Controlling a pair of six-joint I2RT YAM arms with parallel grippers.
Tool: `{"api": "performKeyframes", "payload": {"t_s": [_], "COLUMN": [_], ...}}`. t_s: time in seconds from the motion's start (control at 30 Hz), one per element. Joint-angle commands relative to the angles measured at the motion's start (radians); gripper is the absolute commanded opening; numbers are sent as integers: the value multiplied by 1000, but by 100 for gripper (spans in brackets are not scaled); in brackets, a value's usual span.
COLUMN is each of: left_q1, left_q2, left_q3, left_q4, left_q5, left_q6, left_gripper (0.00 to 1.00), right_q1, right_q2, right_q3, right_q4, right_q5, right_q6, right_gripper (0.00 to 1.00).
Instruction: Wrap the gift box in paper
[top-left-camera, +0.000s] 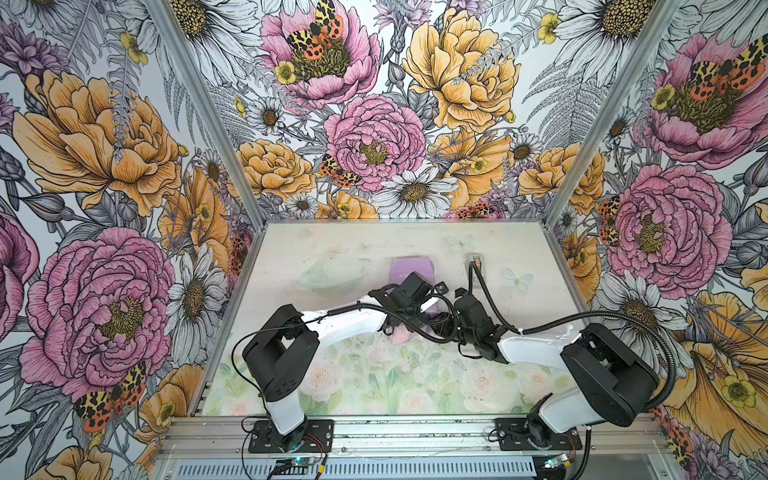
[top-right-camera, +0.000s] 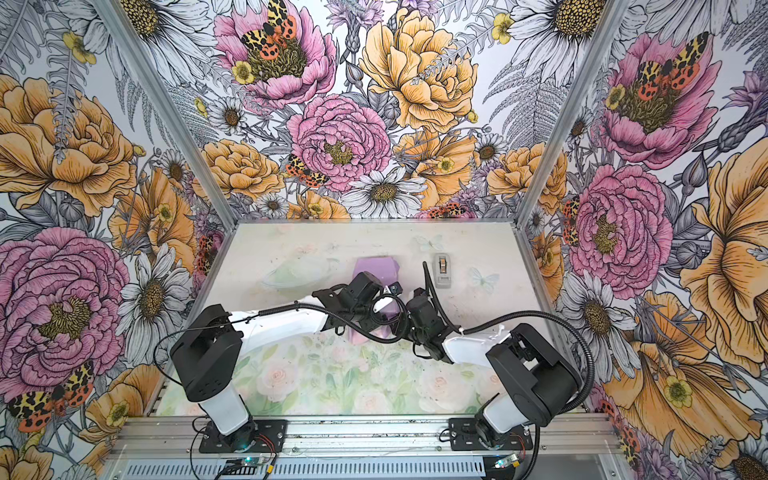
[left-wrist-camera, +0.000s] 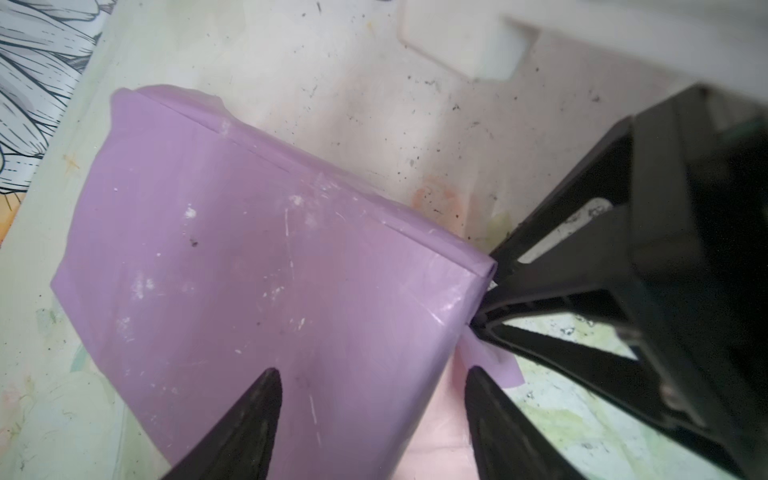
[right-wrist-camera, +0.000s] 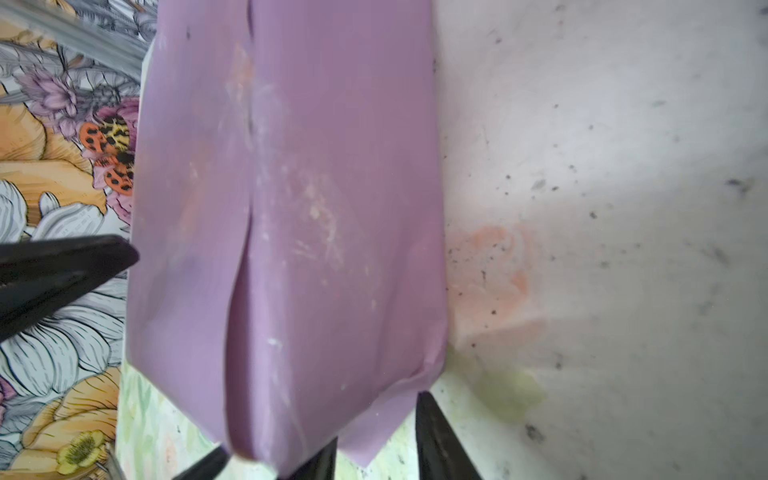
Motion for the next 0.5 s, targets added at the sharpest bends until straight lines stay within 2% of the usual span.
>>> {"api": "performKeyframes", "payload": {"t_s": [0.0, 0.17, 0.3, 0.47], "left_q1": [20, 31, 18, -37], "left_q2": [-95, -205, -266, -269], "left_q3": [-27, -97, -187, -289], "left_q4": [17, 18, 19, 75], "left_q5": [79, 148, 207, 253], "left_q6": [-87, -190, -221, -232], "left_gripper": [72, 68, 54, 36], "right_q1": [8, -23, -78, -115], "right_q2": [-86, -219, -272, -239], "right_q3": [-21, -37, -64, -51], "right_q4": [-74, -256, -288, -287], "right_q5": [37, 68, 46, 10], "right_q6": [-5, -15, -7, -23], "right_gripper": [44, 46, 45, 43]}}
